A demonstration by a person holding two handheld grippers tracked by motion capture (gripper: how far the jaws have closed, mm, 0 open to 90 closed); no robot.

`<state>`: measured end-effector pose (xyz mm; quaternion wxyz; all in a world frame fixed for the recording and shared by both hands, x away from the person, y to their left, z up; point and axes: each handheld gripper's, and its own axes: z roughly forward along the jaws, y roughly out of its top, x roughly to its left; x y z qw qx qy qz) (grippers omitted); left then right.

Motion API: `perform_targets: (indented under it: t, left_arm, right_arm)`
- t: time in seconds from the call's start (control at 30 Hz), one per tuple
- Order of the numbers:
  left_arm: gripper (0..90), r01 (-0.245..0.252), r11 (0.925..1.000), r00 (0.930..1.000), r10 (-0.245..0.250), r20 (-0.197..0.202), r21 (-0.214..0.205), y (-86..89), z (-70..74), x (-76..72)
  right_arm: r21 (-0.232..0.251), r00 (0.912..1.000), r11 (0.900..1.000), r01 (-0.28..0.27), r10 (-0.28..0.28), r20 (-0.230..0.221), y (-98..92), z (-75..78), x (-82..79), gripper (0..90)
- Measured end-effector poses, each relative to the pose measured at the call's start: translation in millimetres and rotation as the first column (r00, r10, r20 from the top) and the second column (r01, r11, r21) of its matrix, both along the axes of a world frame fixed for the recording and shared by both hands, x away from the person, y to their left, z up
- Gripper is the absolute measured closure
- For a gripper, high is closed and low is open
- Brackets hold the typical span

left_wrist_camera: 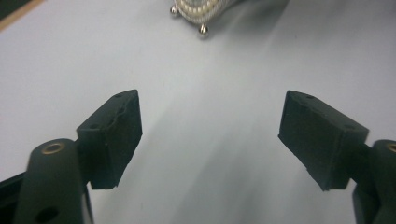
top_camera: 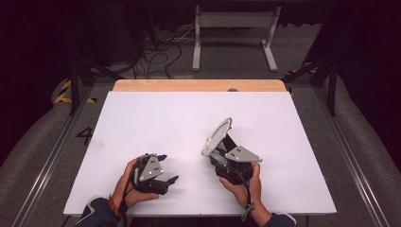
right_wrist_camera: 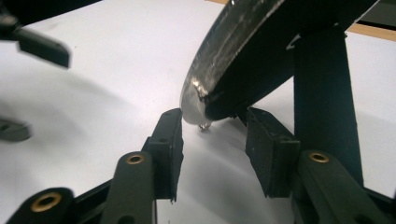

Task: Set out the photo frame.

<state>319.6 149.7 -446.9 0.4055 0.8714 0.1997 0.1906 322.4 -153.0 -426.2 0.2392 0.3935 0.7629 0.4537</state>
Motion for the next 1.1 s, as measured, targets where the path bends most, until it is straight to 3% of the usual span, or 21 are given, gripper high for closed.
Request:
perform_targets:
  t: [0.2,0.27,0.43,0.83,1.1]
  left_arm:
    - [17.4,-0.052,0.9983,0.9984,0.052,-0.023,0.027,22.0,-9.4,-13.1]
    - [16.3,-0.056,0.9984,0.9974,0.056,-0.046,0.009,28.6,-11.1,-17.2]
    - [15.2,-0.084,0.9964,0.995,0.084,-0.054,-0.007,39.2,-11.8,-23.2]
    - [14.8,-0.061,0.9978,0.9956,0.063,-0.069,0.025,32.9,-16.9,-23.5]
    - [14.9,-0.057,0.9982,0.9959,0.058,-0.07,0.02,33.3,-16.9,-23.7]
  right_arm:
    - [0.01,0.9995,0.9996,0.027,-0.027,-0.014,9.1,-4.6,5.0,51.7]
    - [0.015,0.9989,0.9989,0.045,-0.045,-0.009,13.3,-6.4,7.2,49.8]
    - [0.027,0.9977,0.9974,0.068,-0.068,-0.002,21.6,-4.2,11.1,48.0]
    - [0.046,0.9855,0.9846,0.169,-0.167,-0.028,30.4,-11.8,23.2,48.6]
    - [0.061,0.9856,0.9843,0.165,-0.163,-0.047,28.9,-11.9,22.8,52.0]
